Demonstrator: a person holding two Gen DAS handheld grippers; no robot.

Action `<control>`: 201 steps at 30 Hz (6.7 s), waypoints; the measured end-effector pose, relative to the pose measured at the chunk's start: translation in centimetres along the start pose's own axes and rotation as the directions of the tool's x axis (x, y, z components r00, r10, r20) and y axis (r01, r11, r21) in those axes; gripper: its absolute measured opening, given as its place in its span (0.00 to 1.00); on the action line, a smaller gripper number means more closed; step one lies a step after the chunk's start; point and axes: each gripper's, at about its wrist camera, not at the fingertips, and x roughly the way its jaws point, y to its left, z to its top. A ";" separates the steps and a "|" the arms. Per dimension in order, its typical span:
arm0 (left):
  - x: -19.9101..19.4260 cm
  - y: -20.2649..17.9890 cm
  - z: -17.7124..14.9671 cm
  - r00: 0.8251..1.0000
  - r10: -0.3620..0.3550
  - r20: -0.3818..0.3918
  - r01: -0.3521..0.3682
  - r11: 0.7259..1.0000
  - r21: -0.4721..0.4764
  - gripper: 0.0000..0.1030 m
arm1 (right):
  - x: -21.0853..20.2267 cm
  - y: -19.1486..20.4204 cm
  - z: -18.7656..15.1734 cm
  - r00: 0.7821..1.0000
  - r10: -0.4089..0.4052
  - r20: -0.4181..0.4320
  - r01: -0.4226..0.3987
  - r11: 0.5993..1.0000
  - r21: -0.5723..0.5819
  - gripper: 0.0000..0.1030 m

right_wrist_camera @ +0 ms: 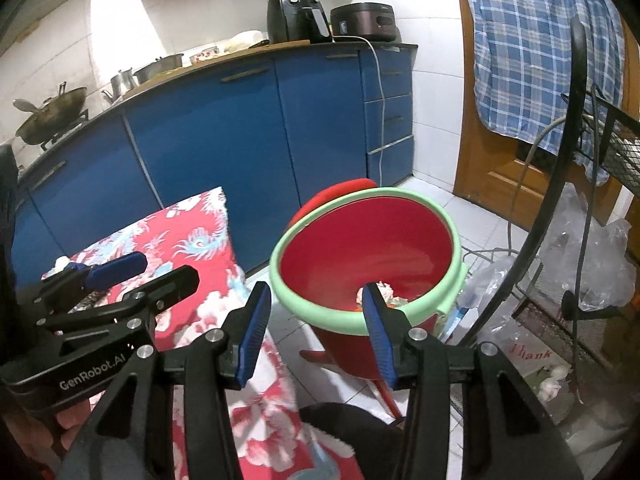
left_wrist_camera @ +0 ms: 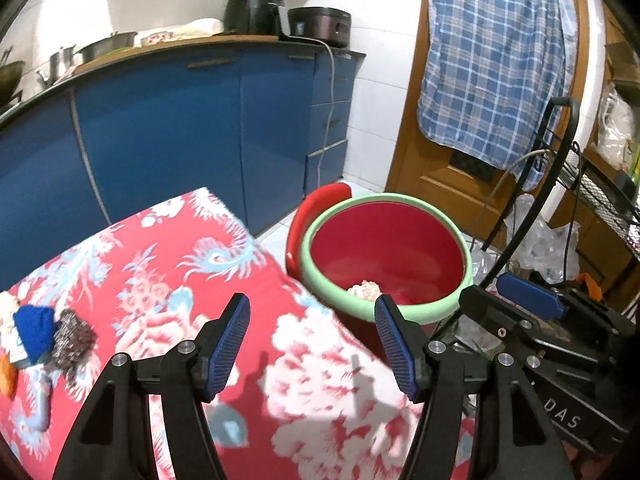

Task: Collect trash
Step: 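Move both open tools back over the table, then grasp the steel wool scrubber with the right tool while the left tool grasps the light blue plastic piece, then carry scrubber and blue piece over the red bucket and open both tools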

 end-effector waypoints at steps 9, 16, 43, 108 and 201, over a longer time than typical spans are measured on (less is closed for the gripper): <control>-2.4 2.4 -2.5 0.999 0.047 -0.001 -0.047 0.998 -0.046 0.67 | -1.1 2.9 -1.0 0.999 0.045 -0.002 -0.045 0.998 -0.033 0.49; -4.5 5.4 -4.4 0.996 0.092 0.006 -0.091 0.991 -0.100 0.67 | -1.3 5.4 -1.8 0.996 0.088 -0.012 -0.089 0.994 -0.070 0.49; -12.6 19.5 -12.3 0.929 0.365 -0.059 -0.362 0.865 -0.347 0.67 | 2.2 20.8 -4.6 0.945 0.305 -0.120 -0.325 0.919 -0.222 0.50; -8.6 23.5 -9.3 0.970 0.240 -0.046 -0.240 0.900 -0.364 0.06 | 8.0 27.9 -2.6 0.901 0.374 -0.222 -0.429 0.846 -0.318 0.06; 13.1 -7.5 4.3 0.971 -0.211 -0.113 0.220 0.973 0.074 0.04 | 9.4 -6.7 3.0 1.000 -0.015 -0.021 0.016 0.999 0.039 0.06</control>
